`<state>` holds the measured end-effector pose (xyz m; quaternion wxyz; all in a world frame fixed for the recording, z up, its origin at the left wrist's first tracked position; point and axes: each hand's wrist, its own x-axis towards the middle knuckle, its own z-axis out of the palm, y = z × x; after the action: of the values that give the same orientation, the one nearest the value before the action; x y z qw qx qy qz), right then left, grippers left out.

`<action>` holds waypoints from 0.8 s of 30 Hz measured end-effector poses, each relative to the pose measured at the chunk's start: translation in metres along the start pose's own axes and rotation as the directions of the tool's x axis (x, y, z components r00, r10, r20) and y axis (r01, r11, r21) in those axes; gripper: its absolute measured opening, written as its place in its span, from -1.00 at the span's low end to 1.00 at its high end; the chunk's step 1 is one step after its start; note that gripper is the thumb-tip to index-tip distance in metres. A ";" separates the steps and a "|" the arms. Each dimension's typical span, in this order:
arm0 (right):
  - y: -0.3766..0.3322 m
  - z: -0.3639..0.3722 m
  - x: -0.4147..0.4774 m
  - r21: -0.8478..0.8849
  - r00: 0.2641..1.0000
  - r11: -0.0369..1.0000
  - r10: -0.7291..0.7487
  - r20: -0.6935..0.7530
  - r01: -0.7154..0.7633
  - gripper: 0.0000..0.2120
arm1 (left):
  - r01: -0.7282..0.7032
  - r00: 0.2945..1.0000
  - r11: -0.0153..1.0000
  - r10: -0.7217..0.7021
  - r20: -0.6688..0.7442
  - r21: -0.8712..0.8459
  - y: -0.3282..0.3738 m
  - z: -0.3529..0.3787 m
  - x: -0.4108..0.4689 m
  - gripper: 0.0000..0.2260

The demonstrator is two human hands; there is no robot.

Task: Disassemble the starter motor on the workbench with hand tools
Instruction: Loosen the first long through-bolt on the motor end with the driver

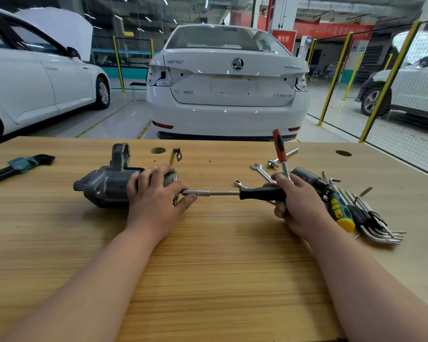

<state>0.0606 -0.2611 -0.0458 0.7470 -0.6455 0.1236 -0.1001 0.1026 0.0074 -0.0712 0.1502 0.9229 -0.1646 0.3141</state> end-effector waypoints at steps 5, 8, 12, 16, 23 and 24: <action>-0.001 -0.002 -0.002 0.035 0.999 0.999 0.026 0.044 -0.027 -0.87 | -0.002 1.000 1.000 0.002 0.021 0.020 -0.002 -0.001 -0.001 -0.61; -0.001 -0.004 -0.002 0.081 0.996 0.996 0.024 0.089 -0.031 -0.77 | -0.009 1.000 0.999 0.008 0.019 0.045 -0.003 0.001 -0.001 -0.64; -0.003 -0.002 -0.004 0.075 0.996 0.997 0.014 0.092 -0.021 -0.67 | -0.007 1.000 0.998 0.006 0.008 0.056 -0.003 0.002 -0.001 -0.58; -0.004 -0.001 -0.006 0.068 0.996 0.998 0.007 0.085 -0.013 -0.63 | 0.000 1.000 0.998 0.000 -0.006 0.057 -0.003 0.003 0.000 -0.50; 0.001 0.002 -0.001 -0.345 0.991 0.939 -0.057 -0.125 0.010 -0.82 | 0.077 0.996 0.990 -0.071 -0.050 0.116 -0.002 0.004 -0.002 -0.30; 0.003 0.002 0.000 -0.391 0.987 0.920 -0.071 -0.147 0.009 -0.78 | 0.081 0.996 0.983 -0.074 -0.047 0.164 -0.001 0.004 -0.001 -0.32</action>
<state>0.0616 -0.2590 -0.0481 0.5897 -0.7733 0.1865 -0.1397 0.1045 0.0072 -0.0757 0.0883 0.9313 -0.0988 0.3392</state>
